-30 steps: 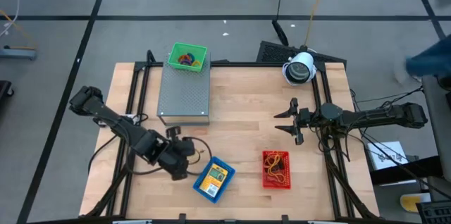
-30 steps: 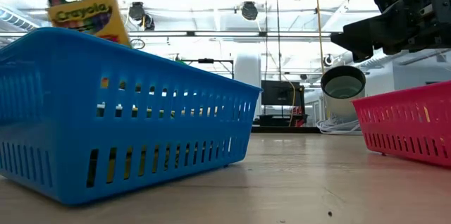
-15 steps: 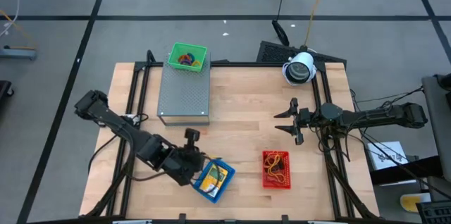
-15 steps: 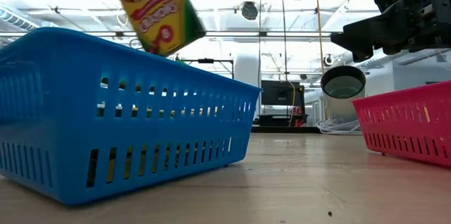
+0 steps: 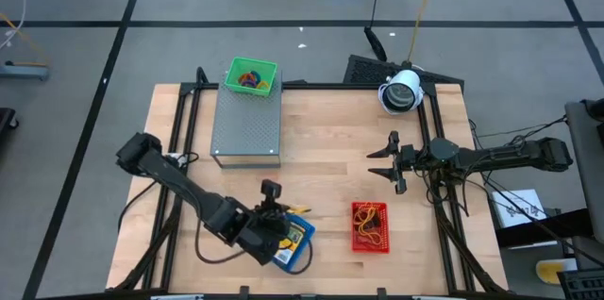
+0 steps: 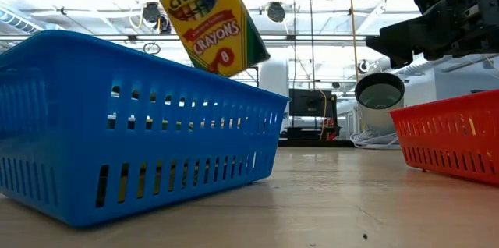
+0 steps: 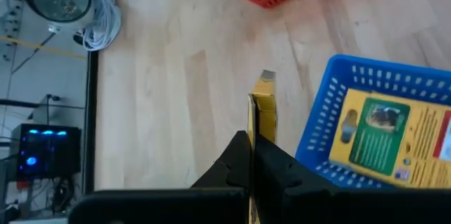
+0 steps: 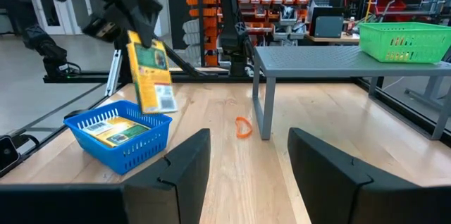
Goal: Pick & Place Office Desk Supplies
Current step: Put the crayon into the blue bin
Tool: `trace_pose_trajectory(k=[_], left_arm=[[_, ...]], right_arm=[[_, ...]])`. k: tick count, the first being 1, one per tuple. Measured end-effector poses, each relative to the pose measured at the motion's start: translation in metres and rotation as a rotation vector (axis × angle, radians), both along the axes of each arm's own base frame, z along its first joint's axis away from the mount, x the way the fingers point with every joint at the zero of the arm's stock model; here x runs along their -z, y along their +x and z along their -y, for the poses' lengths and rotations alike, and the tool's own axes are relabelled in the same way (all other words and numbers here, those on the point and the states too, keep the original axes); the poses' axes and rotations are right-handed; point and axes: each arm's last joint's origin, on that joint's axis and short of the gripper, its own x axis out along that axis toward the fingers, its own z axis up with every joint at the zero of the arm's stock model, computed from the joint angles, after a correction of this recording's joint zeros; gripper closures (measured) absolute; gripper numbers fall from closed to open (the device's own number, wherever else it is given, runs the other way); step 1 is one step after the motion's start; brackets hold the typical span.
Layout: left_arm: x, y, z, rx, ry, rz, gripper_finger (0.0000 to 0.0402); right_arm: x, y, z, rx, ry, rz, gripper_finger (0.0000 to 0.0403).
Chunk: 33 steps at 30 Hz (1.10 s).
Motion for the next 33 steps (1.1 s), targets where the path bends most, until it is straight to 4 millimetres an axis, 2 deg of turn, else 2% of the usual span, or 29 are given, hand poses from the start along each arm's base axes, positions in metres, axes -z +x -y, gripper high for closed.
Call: trace_pose_trajectory(k=[7,18,26,33], left_arm=[[0.02,0.006,0.014,0.005,-0.044,-0.034,0.04],[0.026,0.001,0.023,0.006,-0.144,-0.083,0.04],[0.043,0.003,0.035,0.029,-0.206,-0.145,0.04],[0.043,0.003,0.037,0.04,-0.243,-0.161,0.0399]], right_arm=[[0.0,0.0,0.0,0.0,0.0,0.0,0.0222],[0.0,0.0,0.0,0.0,0.0,0.0,0.0222],[0.0,0.0,0.0,0.0,0.0,0.004,0.0222],[-0.001,0.0,0.0,0.0,0.0,0.007,0.0222]])
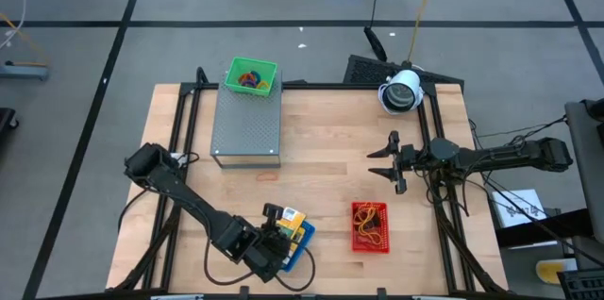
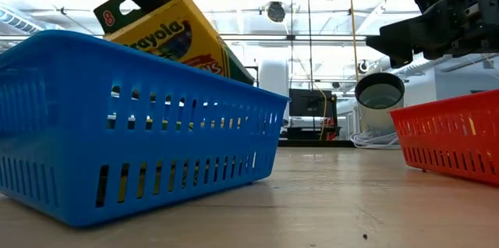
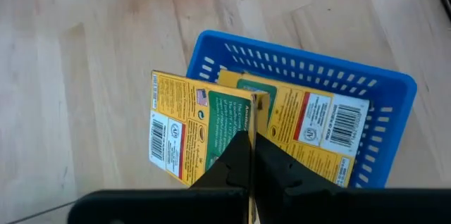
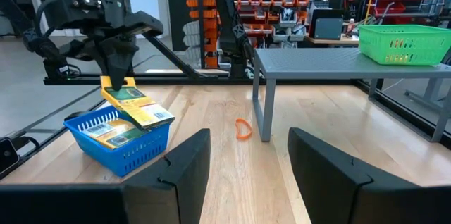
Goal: Pick & Place Office Desk Supplies
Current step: Put the crayon into the blue bin, then put the orange rubber band into the red bin
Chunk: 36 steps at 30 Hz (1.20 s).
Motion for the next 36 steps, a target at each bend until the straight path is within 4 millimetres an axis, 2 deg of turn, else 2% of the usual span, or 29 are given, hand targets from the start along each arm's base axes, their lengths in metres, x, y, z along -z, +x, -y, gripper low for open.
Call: trace_pose_trajectory(k=[15,19,29,32,36], left_arm=[[0.007,-0.004,0.013,0.027,-0.067,-0.025,0.0383],[0.007,-0.004,0.013,0.021,-0.081,-0.031,0.0344],[0.007,-0.004,0.014,0.004,-0.093,-0.031,0.0199],[0.002,-0.004,0.012,0.006,-0.074,-0.008,0.0174],[-0.013,-0.003,0.0,-0.087,-0.082,0.065,0.0164]], right_arm=[[0.0,0.0,0.0,0.0,0.0,-0.003,0.0222],[0.0,0.0,0.0,0.0,0.0,-0.003,0.0222],[0.0,0.0,0.0,0.0,0.0,-0.003,0.0222],[0.0,0.0,0.0,0.0,0.0,-0.003,0.0222],[0.0,0.0,0.0,0.0,0.0,-0.003,0.0222]])
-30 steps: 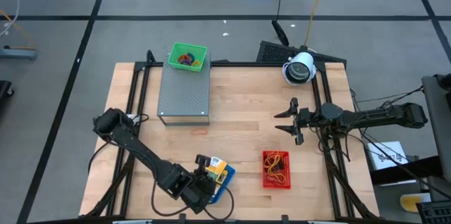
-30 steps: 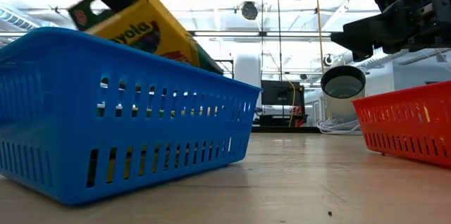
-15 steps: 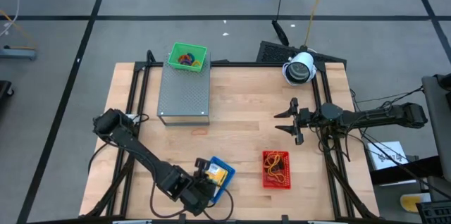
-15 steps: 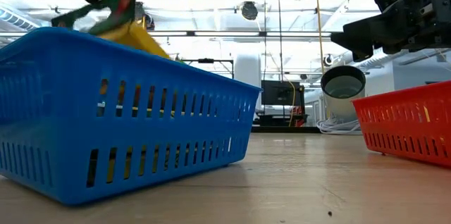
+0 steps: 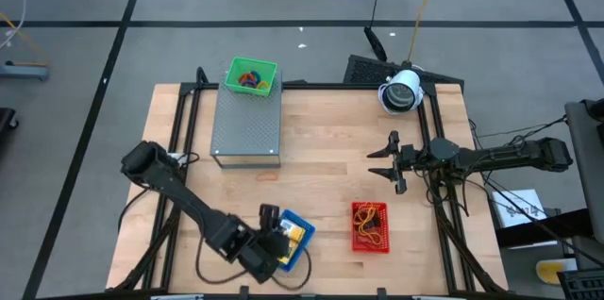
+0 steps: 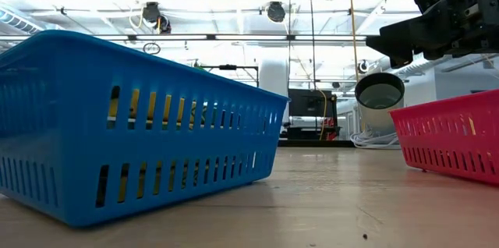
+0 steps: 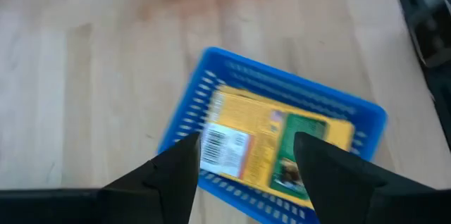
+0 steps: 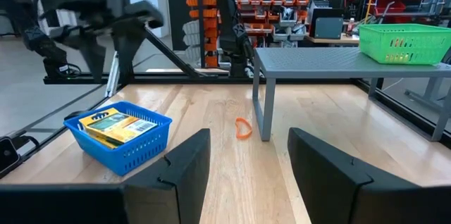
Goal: Pick & Place Office Desk Supplies
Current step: Put the orange rubber band into the red bin
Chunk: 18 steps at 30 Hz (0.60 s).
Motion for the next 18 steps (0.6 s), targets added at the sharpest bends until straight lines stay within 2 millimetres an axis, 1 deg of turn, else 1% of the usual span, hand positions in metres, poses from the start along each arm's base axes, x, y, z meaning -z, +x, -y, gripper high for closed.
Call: trace_pose_trajectory(k=[3,6,9,13,16,18], left_arm=[[-0.01,0.003,-0.015,-0.081,-0.044,0.015,0.0166],[-0.018,0.007,-0.034,-0.177,-0.143,-0.018,0.0173],[-0.019,0.013,-0.053,-0.28,-0.248,-0.085,0.018],[-0.024,0.019,-0.072,-0.33,-0.358,-0.133,0.0189],[-0.024,0.023,-0.084,-0.366,-0.409,-0.166,0.0194],[-0.024,0.025,-0.093,-0.419,-0.422,-0.178,0.0198]], right_arm=[[0.0,0.0,0.0,0.0,0.0,0.0,0.0222],[0.0,0.0,0.0,0.0,0.0,0.0,0.0222],[0.0,0.0,0.0,0.0,0.0,0.0,0.0222],[0.0,0.0,0.0,0.0,0.0,0.0,0.0222],[0.0,0.0,0.0,0.0,0.0,0.0,0.0222],[0.0,0.0,0.0,0.0,0.0,0.0,0.0222]])
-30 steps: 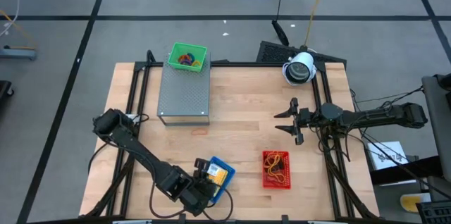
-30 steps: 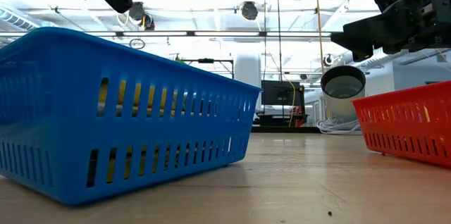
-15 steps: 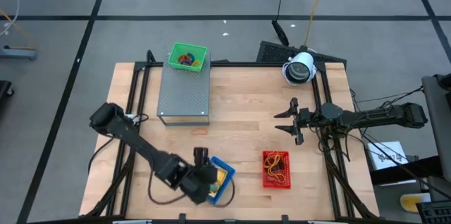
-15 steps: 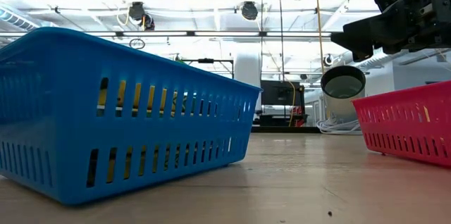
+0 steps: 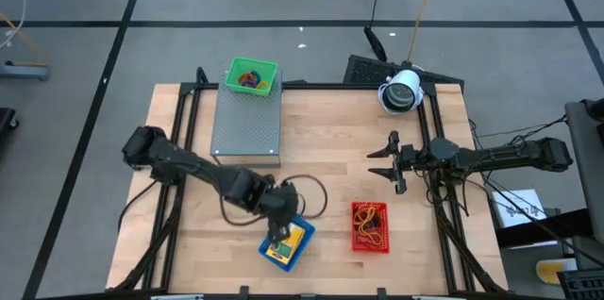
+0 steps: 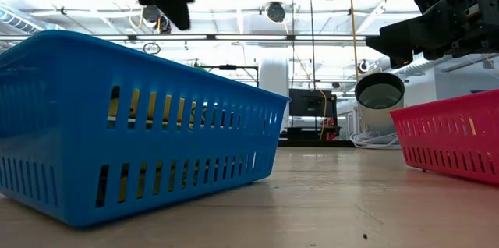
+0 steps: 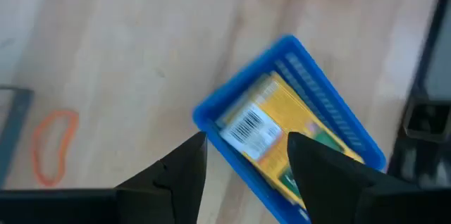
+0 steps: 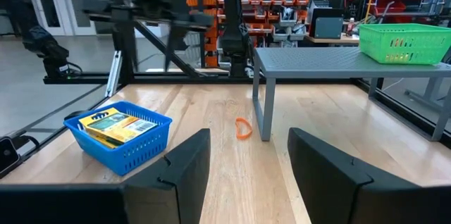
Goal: Pick & Place Office Desk Supplies
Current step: Put the orange rubber band into the red bin
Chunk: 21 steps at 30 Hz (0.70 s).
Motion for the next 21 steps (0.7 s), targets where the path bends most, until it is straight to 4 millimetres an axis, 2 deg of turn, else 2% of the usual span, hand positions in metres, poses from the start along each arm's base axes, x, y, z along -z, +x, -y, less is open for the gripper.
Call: trace_pose_trajectory(k=[11,17,21], left_arm=[[0.006,-0.002,-0.042,-0.257,0.079,-0.137,0.0213],[0.008,-0.008,-0.06,-0.523,0.107,-0.209,0.0213],[0.013,-0.008,-0.063,-0.74,0.144,-0.188,0.0213]], right_arm=[[0.0,0.0,0.0,0.0,0.0,0.0,0.0222],[0.0,0.0,0.0,0.0,0.0,0.0,0.0222],[0.0,0.0,0.0,0.0,0.0,0.0,0.0222]])
